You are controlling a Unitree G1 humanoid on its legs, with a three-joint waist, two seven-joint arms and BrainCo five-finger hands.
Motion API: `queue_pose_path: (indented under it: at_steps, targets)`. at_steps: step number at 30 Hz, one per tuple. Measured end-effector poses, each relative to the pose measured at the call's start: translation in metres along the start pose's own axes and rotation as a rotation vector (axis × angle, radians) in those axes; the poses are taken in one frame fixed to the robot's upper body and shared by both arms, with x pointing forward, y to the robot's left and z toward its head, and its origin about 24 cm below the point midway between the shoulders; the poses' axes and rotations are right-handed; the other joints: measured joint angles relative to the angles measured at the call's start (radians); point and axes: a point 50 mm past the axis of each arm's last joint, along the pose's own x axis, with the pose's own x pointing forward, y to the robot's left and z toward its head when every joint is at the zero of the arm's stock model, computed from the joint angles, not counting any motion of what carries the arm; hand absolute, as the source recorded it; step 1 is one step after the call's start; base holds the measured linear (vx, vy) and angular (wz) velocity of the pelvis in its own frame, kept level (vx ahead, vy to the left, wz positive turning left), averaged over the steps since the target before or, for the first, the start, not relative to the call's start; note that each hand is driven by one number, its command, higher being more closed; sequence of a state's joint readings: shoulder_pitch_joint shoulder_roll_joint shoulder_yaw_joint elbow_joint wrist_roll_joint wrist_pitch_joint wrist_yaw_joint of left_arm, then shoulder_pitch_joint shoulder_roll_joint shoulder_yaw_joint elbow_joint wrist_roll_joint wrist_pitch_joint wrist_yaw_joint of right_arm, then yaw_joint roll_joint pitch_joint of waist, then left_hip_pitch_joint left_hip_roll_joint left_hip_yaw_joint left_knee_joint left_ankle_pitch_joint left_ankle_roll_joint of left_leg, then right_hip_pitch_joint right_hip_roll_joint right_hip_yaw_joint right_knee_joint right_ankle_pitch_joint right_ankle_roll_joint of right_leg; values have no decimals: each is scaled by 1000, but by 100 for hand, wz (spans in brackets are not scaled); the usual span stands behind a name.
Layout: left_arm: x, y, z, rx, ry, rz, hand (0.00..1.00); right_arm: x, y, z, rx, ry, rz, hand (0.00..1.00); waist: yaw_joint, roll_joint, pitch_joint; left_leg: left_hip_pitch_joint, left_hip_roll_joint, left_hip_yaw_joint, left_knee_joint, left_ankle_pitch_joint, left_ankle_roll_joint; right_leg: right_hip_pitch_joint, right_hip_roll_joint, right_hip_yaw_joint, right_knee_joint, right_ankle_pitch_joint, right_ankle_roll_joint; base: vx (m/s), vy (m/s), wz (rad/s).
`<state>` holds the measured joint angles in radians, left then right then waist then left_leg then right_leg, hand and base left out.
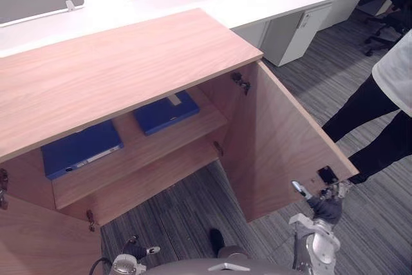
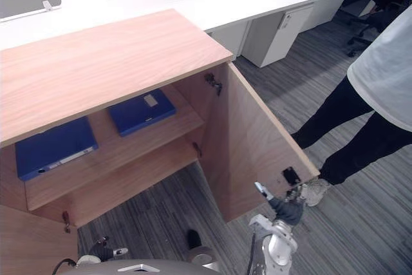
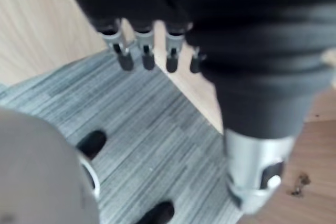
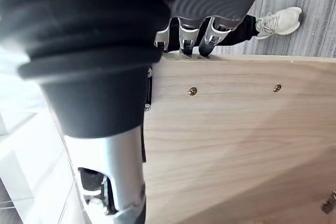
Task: Walk over to the cabinet, pick up the folder, carry it to the office cabinet, place the folder inside the office cabinet, then close the office cabinet door
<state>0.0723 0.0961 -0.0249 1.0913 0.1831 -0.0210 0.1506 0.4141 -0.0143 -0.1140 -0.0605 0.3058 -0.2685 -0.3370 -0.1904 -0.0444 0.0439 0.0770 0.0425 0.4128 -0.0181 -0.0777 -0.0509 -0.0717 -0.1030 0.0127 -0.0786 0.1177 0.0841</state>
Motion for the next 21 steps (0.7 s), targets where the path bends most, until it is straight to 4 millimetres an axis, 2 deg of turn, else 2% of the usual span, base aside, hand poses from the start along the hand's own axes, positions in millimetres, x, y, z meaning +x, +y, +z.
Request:
queue_pose_path:
  at_steps: [4,9,11,12,15,17,18,19,21]
  targets:
    - [1,2,2,1,-5,19,0,-12,21,-10,-24,50,117,0,11,-10,2,-4,4,-33,-5,5,3,-15,6,-16,2,1,-2,-121,-70,-31]
    - [3,0,13,51,-40,10,0,-28,39,-22,-27,127,230,0,17,-15,1,-1,11,-80,-68,64,-2,-18,27,-26,0,-8,7,-67,-76,16]
    - [3,-2,15,68,-47,6,0,-35,52,-26,-21,157,309,0,35,-15,0,-1,17,-91,-68,74,-5,-14,34,-26,2,-8,7,-42,-58,18]
    - [2,-2,14,81,-47,7,0,-47,63,-32,-13,192,385,0,36,-17,0,-1,20,-100,-68,78,-7,-13,37,-28,7,-8,7,-32,-48,14]
    - [2,-5,13,90,-47,-1,0,-60,86,-35,12,224,531,0,52,-17,0,-7,20,-114,-68,86,-6,-11,37,-29,8,-8,7,-35,-30,17]
    - [2,-5,14,94,-52,-3,0,-64,112,-34,9,213,669,0,81,-17,0,-6,17,-132,-68,93,-5,0,36,-31,9,-8,7,-42,-13,33]
    - [2,-5,14,94,-53,-3,0,-63,127,-30,3,178,747,0,85,-19,-1,-7,13,-144,-68,100,-2,6,33,-34,14,-9,6,-34,-1,43]
    - [2,-5,15,93,-54,-3,0,-62,134,-28,5,161,774,0,87,-20,-1,-7,9,-149,-69,102,-4,6,31,-36,19,-11,6,-28,14,42]
    - [2,-5,17,91,-65,-1,0,-59,156,-15,-4,75,865,0,108,-26,-4,-8,0,-169,-69,105,-1,9,19,-53,31,-13,7,-15,35,27]
